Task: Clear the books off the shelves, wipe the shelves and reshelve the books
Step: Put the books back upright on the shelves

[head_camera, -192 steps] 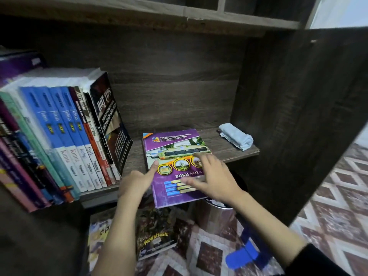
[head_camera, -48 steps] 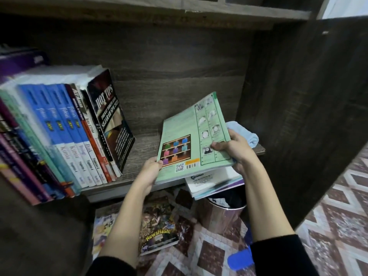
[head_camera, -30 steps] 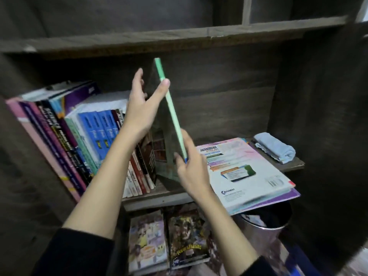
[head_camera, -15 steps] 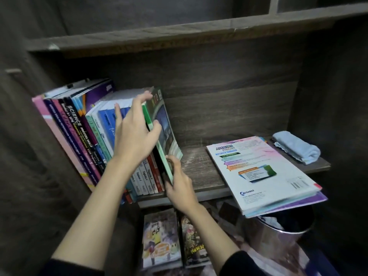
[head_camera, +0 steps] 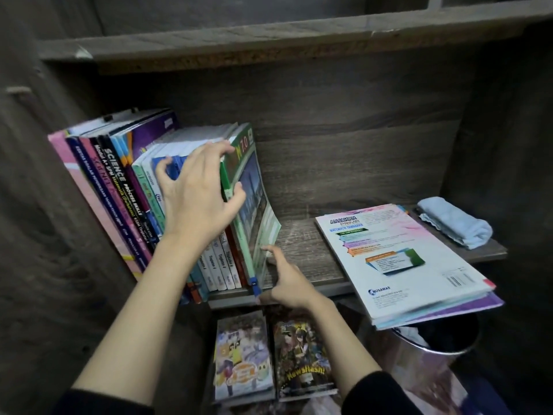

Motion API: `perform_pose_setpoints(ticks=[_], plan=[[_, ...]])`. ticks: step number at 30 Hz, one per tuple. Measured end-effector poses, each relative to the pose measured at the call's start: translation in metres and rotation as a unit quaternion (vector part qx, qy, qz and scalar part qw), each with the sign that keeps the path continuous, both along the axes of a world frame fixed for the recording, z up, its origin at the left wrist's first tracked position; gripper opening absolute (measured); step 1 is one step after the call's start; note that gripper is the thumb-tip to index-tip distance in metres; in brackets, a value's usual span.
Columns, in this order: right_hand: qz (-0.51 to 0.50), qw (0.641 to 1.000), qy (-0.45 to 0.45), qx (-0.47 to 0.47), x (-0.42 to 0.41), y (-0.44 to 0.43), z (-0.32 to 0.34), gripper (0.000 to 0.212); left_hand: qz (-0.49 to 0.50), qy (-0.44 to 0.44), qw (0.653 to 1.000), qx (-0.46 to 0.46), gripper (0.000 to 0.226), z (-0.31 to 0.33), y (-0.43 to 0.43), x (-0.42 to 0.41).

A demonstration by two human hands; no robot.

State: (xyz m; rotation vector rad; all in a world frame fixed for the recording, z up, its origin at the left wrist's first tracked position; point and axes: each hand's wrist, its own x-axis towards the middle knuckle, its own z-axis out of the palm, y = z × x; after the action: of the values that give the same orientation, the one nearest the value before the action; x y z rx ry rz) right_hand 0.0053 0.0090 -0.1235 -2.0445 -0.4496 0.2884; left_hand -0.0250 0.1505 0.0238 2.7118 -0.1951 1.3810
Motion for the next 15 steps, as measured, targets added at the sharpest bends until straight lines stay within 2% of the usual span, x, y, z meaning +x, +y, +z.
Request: perform_pose_setpoints(ticks=[4,9,15], plan=[[-0.018,0.999,0.024,0.025,0.002,0.001,-0.004,0.094,0.018,0.017,1.000,0.010,0.057,0.004,0.002,0.004],[-0.022,1.000,0.006,-0.001,0.003,0.005,-0.009,0.095,0.019,0.124,0.990,0.057,0.097,0.019,0.009,-0.003],[-0.017,0.999,-0.002,-0.039,-0.002,0.012,-0.010,0.099,0.018,0.133,0.991,0.019,0.111,0.019,0.004,-0.007]])
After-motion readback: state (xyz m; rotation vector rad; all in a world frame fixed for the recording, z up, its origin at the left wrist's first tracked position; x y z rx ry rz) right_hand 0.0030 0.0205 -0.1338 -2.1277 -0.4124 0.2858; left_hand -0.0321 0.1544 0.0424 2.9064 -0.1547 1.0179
